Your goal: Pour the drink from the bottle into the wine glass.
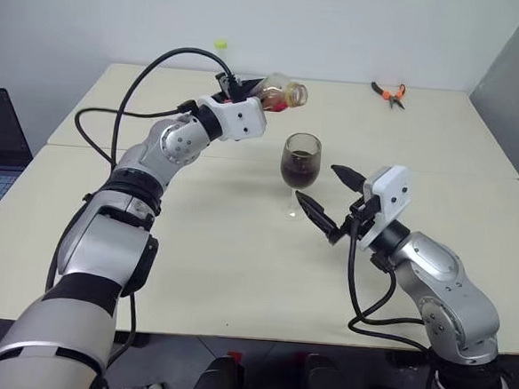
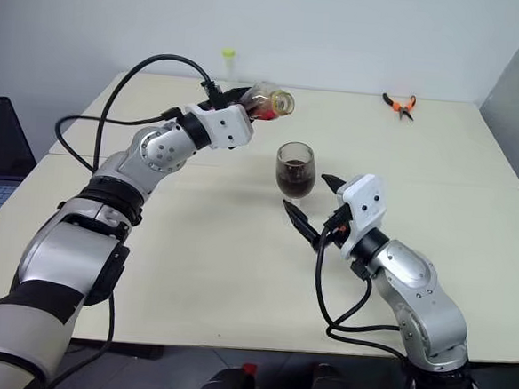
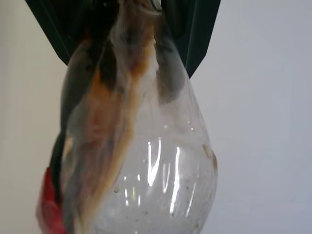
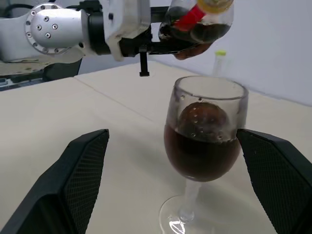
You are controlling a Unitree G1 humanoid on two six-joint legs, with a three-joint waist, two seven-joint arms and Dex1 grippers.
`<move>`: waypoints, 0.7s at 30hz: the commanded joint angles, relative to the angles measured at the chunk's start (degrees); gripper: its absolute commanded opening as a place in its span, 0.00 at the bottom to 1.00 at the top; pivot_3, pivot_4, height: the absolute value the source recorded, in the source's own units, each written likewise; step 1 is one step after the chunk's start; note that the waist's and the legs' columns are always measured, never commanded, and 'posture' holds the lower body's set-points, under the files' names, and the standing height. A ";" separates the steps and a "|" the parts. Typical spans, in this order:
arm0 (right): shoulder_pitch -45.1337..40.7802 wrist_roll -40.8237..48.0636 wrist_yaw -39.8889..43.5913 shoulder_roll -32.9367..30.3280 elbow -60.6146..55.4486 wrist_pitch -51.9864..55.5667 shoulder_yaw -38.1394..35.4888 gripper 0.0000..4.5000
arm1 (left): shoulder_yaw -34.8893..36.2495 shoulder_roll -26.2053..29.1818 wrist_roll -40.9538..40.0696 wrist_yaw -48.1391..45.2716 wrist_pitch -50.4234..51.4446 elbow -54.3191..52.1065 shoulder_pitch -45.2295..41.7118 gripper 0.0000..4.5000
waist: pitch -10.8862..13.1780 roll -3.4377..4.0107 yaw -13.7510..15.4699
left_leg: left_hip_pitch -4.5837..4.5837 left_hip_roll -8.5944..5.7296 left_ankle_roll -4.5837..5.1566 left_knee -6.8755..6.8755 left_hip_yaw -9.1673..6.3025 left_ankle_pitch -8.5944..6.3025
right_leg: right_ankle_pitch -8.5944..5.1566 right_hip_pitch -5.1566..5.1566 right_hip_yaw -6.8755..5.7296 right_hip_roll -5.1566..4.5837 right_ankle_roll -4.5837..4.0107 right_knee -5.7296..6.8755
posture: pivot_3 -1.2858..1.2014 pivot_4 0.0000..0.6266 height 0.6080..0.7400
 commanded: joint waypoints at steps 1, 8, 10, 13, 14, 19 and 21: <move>0.63 -0.11 1.86 -0.52 -2.44 -2.22 0.87 1.00 | 7.88 -1.80 -11.37 -6.44 6.28 -2.54 1.73 0.20 | -0.01 0.01 -0.07 | 0.00 0.01 0.00 0.00 -0.01 0.00 | 0.00 -0.01 -0.01 0.01 0.00 0.00 | 0.52 0.24 1.00; 1.39 0.17 5.33 -2.19 -3.62 -3.15 2.89 1.00 | 16.98 -2.99 -22.82 -12.44 17.64 -8.30 11.10 0.20 | -0.01 0.01 -0.79 | 0.03 0.03 0.00 0.00 -0.05 0.00 | 0.00 0.00 -0.01 0.02 0.00 0.03 | 0.52 0.24 1.00; 0.87 1.05 5.91 -2.42 -3.71 -1.94 3.05 1.00 | 19.83 -3.18 -25.73 -12.11 21.14 -9.76 14.77 0.20 | -0.02 0.00 -0.94 | 0.02 0.04 0.00 0.01 -0.08 0.00 | 0.00 0.00 -0.02 0.01 0.00 0.04 | 0.52 0.24 1.00; -0.33 1.27 6.28 -2.29 -3.25 -1.25 3.17 1.00 | 23.12 -3.84 -29.33 -12.04 24.82 -12.51 19.03 0.20 | -0.02 -0.01 -0.97 | 0.03 0.05 -0.01 0.02 -0.10 0.00 | 0.00 0.01 -0.02 0.01 -0.01 0.04 | 0.52 0.24 1.00; -1.03 1.48 6.39 -2.17 -2.89 -0.75 3.34 1.00 | 24.49 -4.19 -30.74 -11.80 26.28 -12.98 20.57 0.20 | -0.03 -0.01 -0.96 | 0.03 0.05 -0.01 0.03 -0.10 0.00 | 0.00 0.01 -0.01 0.01 -0.01 0.05 | 0.52 0.24 1.00; -4.12 1.46 6.61 -1.79 -0.93 1.39 5.12 1.00 | 27.74 -4.67 -32.38 -9.29 27.03 -12.30 24.12 0.20 | -0.07 -0.08 -0.88 | 0.03 0.05 -0.01 0.06 -0.13 0.00 | 0.01 0.02 -0.04 0.00 -0.01 0.05 | 0.52 0.24 1.00; -5.21 1.85 6.67 -1.33 -0.20 2.26 5.62 1.00 | 28.16 -4.68 -32.13 -8.79 26.57 -11.17 24.33 0.20 | -0.09 -0.11 -0.70 | 0.03 0.04 -0.01 0.07 -0.13 0.00 | 0.01 0.02 -0.04 -0.01 -0.01 0.05 | 0.52 0.24 1.00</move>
